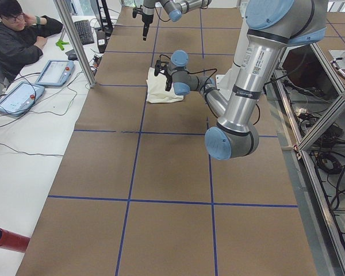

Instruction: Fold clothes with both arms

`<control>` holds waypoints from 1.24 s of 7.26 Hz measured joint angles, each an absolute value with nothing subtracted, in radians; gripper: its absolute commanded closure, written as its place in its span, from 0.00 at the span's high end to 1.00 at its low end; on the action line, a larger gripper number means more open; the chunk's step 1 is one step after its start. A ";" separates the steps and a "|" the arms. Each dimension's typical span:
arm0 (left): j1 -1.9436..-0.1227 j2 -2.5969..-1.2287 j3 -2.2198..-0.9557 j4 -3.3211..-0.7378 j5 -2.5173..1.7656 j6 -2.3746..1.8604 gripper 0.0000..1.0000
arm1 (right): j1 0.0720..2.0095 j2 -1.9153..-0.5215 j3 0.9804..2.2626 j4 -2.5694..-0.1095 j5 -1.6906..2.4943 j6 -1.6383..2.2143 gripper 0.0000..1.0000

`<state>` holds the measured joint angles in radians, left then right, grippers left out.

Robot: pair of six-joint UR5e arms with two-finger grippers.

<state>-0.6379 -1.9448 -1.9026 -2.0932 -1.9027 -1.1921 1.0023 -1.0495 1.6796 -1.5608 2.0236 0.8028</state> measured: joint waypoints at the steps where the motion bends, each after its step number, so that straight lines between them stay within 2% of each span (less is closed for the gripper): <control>1: -0.685 -1.923 -2.007 -1.905 -1.904 -1.066 1.00 | 1.087 -1.105 1.704 -1.602 2.072 0.651 1.00; 3: -0.826 -1.794 -2.159 -1.707 -1.925 -0.738 1.00 | 1.284 -1.275 1.747 -1.630 2.166 0.323 1.00; 5: -1.040 -1.635 -2.185 -1.677 -2.018 -0.378 1.00 | 1.453 -1.421 1.751 -1.657 2.215 0.054 1.00; 7: -1.336 -1.533 -2.067 -1.673 -2.209 -0.051 1.00 | 1.565 -1.570 1.754 -1.720 2.235 -0.101 1.00; 9: -1.495 -1.448 -1.937 -1.677 -2.314 0.104 1.00 | 1.603 -1.711 1.754 -1.728 2.245 -0.125 1.00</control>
